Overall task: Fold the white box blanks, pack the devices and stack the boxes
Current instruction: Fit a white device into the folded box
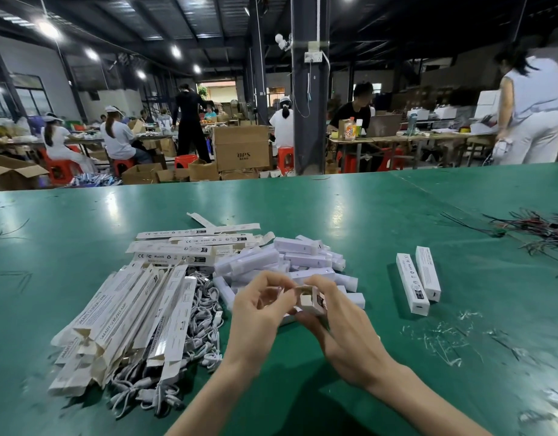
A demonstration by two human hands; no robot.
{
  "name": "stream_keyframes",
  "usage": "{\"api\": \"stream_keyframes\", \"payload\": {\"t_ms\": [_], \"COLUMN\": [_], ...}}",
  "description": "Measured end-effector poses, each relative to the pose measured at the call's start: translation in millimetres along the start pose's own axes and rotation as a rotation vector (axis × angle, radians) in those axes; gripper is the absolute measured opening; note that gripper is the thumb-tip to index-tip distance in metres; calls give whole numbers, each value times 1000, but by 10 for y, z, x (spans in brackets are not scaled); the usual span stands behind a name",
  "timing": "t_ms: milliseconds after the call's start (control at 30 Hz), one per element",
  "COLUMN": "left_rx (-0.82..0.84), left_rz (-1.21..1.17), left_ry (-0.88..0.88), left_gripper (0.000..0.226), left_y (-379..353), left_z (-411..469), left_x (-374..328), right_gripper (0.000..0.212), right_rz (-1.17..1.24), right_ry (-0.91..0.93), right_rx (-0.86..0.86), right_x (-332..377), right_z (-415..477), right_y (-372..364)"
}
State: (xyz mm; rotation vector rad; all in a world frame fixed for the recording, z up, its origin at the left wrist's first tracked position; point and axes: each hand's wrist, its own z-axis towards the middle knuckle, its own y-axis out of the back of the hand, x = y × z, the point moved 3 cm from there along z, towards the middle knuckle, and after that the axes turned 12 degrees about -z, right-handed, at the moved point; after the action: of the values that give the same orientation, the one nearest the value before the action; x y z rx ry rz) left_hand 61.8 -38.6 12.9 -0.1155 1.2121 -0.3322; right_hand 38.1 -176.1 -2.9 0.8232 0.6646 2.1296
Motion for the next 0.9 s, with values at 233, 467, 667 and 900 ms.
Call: {"api": "stream_keyframes", "payload": {"t_ms": [233, 467, 667, 900], "left_rx": [88, -7, 6, -114], "left_rz": [-448, -330, -245, -252], "left_ry": [521, 530, 269, 203], "left_gripper": [16, 24, 30, 25], "left_y": [15, 34, -16, -27], "left_z": [66, 34, 16, -30], "left_x": [78, 108, 51, 24], "right_gripper": [46, 27, 35, 27], "right_rz": [-29, -43, 66, 116], "right_ry": [89, 182, 102, 33], "right_rx": [-1, 43, -5, -10], "right_x": [29, 26, -79, -127], "right_z": [-2, 10, 38, 36], "right_y": [-12, -1, 19, 24]}}
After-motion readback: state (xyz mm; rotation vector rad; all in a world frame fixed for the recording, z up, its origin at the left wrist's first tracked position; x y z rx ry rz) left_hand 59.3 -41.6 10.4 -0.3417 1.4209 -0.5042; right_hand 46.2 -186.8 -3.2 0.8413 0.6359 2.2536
